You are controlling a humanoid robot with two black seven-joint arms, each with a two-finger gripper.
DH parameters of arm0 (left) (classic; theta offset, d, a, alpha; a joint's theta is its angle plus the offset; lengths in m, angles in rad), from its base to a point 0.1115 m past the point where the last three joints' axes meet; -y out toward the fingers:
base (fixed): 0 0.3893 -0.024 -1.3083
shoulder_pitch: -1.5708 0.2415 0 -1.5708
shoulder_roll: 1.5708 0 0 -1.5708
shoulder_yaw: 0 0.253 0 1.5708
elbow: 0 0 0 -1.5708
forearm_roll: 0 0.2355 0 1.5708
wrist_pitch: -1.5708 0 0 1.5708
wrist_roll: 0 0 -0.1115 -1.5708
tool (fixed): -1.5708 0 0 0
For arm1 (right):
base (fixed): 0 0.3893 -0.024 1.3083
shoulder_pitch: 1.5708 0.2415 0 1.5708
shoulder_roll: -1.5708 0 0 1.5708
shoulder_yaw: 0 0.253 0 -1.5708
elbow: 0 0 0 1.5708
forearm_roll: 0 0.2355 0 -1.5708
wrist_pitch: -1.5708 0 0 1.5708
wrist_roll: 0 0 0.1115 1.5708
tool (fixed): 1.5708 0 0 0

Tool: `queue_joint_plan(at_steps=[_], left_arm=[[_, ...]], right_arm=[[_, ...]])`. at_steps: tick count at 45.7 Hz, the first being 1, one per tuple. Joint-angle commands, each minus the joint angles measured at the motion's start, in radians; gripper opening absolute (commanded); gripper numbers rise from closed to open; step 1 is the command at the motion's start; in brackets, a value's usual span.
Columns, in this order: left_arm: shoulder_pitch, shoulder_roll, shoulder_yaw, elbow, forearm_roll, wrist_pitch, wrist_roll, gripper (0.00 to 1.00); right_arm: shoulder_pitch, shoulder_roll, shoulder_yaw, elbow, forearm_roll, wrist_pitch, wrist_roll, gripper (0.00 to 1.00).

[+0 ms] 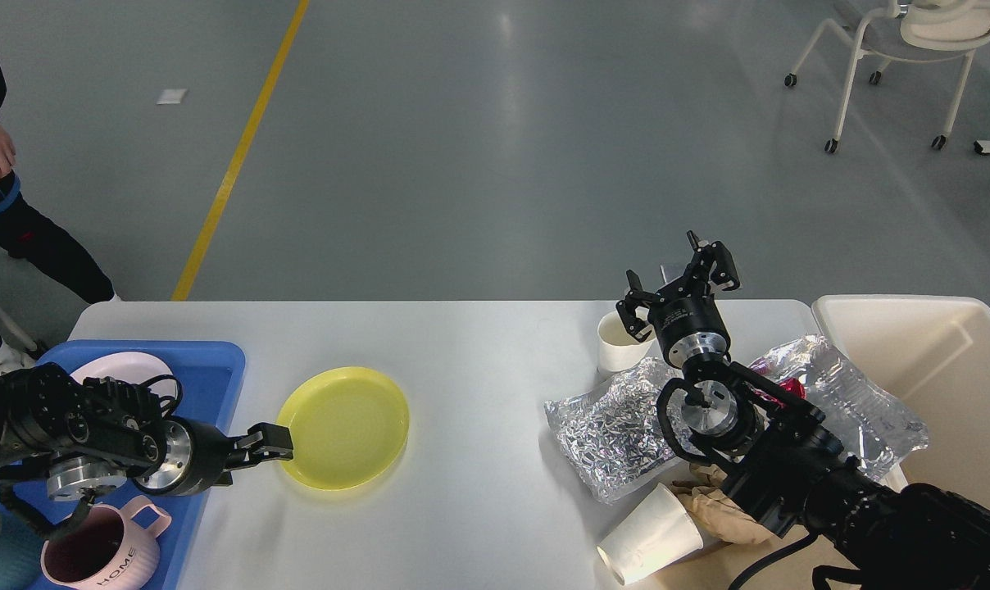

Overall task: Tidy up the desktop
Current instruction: 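Grip the yellow plate rim with the left gripper and tilt it up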

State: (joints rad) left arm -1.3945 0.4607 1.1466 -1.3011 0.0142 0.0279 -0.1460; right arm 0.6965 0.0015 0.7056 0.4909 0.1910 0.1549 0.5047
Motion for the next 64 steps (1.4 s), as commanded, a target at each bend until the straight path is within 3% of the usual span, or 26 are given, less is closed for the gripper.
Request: queue_joint_plan(at_steps=[1, 15, 25, 38, 47, 55, 64], left_arm=[[0.037, -0.007, -0.034, 0.046, -0.043, 0.012, 0.000, 0.87], [0.066, -0.028, -0.045, 0.077, -0.063, 0.021, 0.002, 0.83], [0.107, -0.046, -0.045, 0.097, -0.066, 0.086, 0.002, 0.79], [0.149, -0.068, -0.076, 0.121, -0.079, 0.107, 0.005, 0.61], [0.163, -0.085, -0.087, 0.137, -0.080, 0.106, 0.048, 0.49], [0.167, -0.086, -0.088, 0.137, -0.080, 0.104, 0.054, 0.36], [0.167, -0.085, -0.088, 0.137, -0.079, 0.102, 0.054, 0.32]], right_arm=[[0.000, 0.000, 0.000, 0.000, 0.001, 0.000, 0.000, 1.00], [0.000, 0.000, 0.000, 0.000, -0.001, 0.000, 0.000, 1.00], [0.000, 0.000, 0.000, 0.000, -0.001, 0.000, 0.000, 1.00], [0.000, 0.000, 0.000, 0.000, 0.001, 0.000, 0.000, 1.00], [0.000, 0.000, 0.000, 0.000, -0.001, 0.000, 0.000, 1.00], [0.000, 0.000, 0.000, 0.000, -0.001, 0.000, 0.000, 1.00], [0.000, 0.000, 0.000, 0.000, 0.001, 0.000, 0.000, 1.00]])
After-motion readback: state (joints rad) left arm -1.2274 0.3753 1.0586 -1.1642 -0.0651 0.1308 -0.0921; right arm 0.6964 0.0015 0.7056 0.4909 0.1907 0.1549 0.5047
